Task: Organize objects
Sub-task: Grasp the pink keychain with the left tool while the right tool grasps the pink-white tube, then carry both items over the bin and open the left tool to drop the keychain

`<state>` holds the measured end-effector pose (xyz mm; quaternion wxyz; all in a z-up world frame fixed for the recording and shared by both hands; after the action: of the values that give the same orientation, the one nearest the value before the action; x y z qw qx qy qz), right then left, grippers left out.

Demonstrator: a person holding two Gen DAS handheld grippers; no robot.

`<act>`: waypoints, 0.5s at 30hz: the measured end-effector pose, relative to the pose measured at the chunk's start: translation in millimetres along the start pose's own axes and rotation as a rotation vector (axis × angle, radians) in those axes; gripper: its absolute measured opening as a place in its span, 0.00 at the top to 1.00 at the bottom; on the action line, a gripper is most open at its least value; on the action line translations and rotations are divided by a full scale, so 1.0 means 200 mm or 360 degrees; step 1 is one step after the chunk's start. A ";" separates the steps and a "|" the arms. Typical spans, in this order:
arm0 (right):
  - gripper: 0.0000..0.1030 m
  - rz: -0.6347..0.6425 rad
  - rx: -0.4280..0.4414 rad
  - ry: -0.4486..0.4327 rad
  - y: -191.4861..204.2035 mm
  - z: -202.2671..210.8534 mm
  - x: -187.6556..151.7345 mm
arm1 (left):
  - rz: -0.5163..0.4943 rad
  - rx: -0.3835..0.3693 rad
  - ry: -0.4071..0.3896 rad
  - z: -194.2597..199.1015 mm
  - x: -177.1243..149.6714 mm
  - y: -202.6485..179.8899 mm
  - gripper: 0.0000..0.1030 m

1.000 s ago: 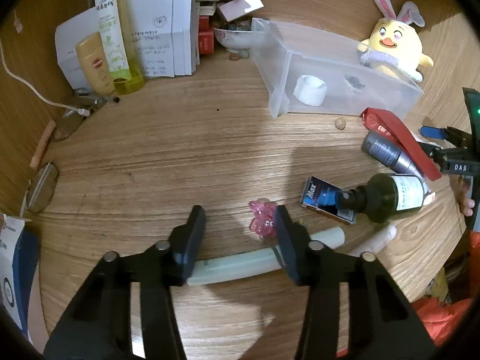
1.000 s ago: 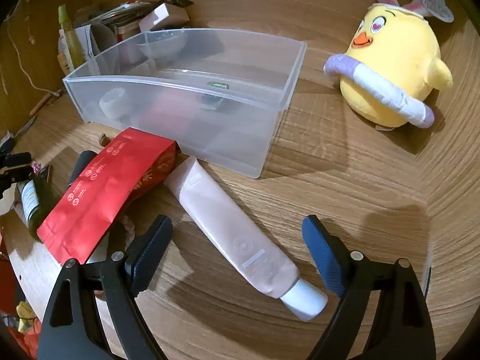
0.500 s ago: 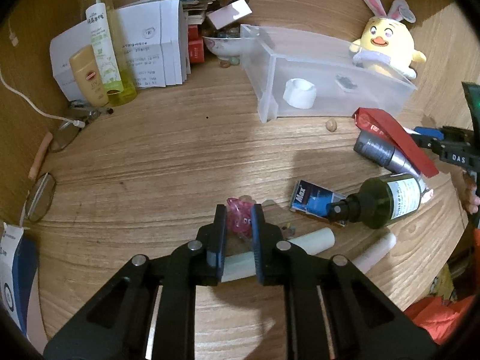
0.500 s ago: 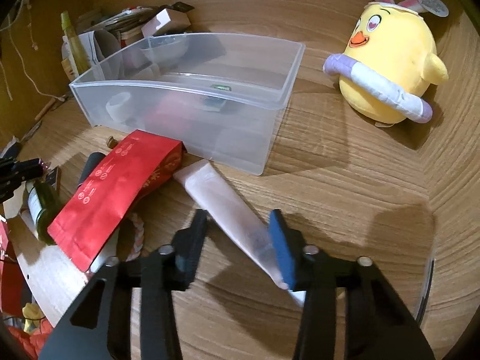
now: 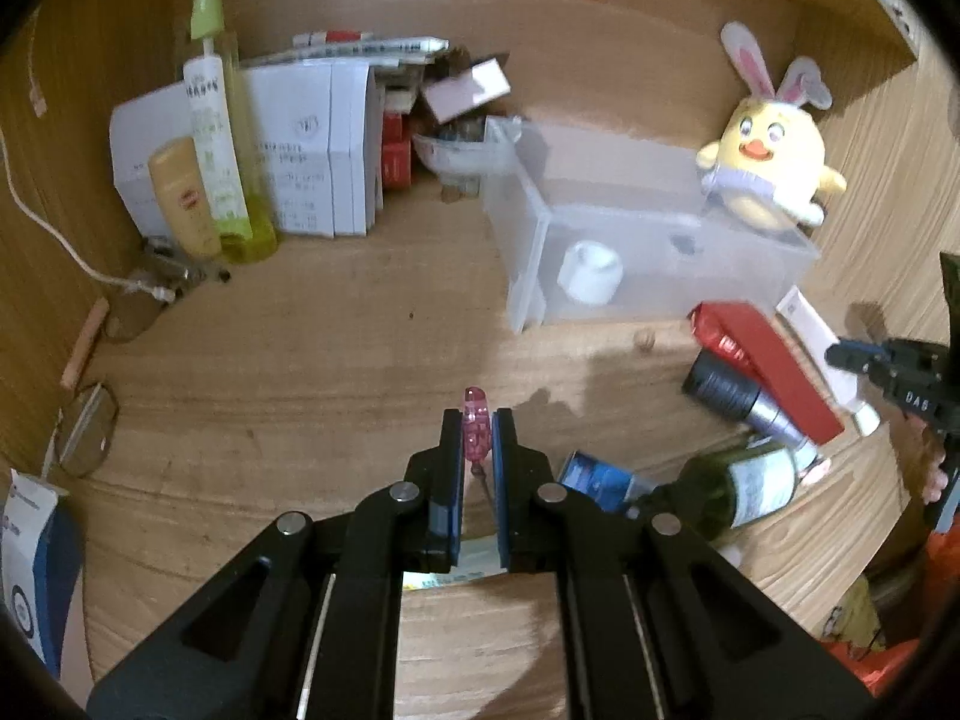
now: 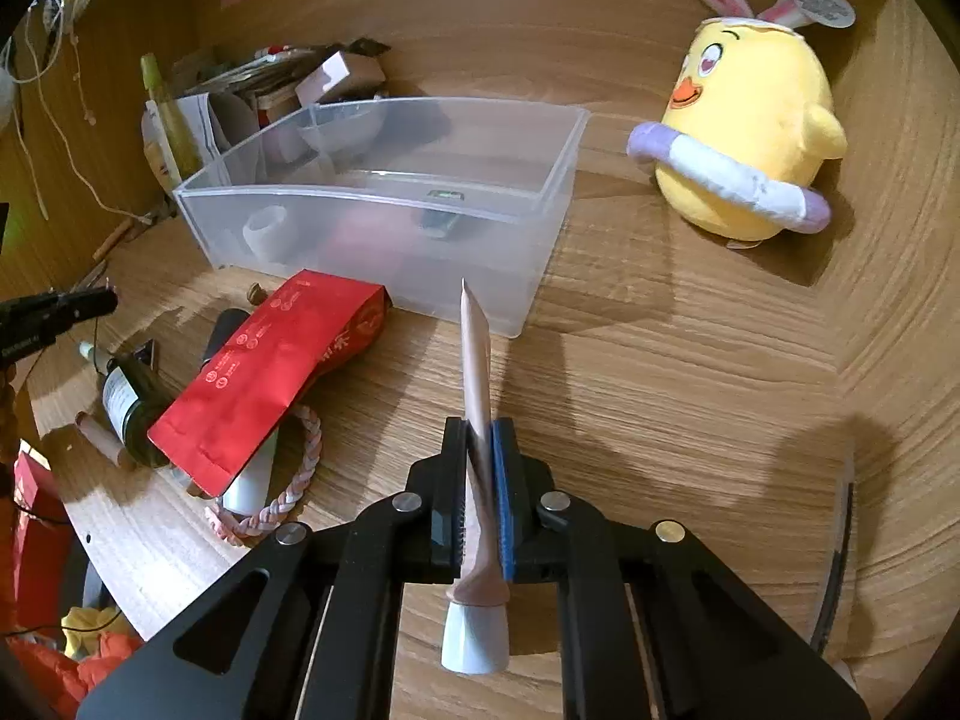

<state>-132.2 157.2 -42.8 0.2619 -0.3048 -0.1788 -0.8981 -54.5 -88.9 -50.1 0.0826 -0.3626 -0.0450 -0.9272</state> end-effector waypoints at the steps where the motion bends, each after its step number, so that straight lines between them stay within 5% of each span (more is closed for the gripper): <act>1: 0.93 -0.0001 0.0000 -0.0006 0.00 0.01 0.00 | 0.0007 -0.0001 -0.0017 0.01 0.01 0.00 0.93; 15: 0.93 0.0067 0.0002 -0.0197 0.07 0.24 0.06 | 0.0017 -0.0055 -0.0210 0.18 0.20 -0.07 0.93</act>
<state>-110.1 164.2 3.3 0.2693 -0.3633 -0.1887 -0.8717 -62.9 -75.3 2.7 0.0781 -0.4247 -0.0326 -0.9014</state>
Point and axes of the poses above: each gripper's, at about its wrist camera, not at the fingertips, and z roughly against the way its jaws point, y to its left, x to its top, the point moved 4 cm from there along -z, roughly the way its jaws point, and after that the axes turned 9 degrees about x, right-handed, at the moved point
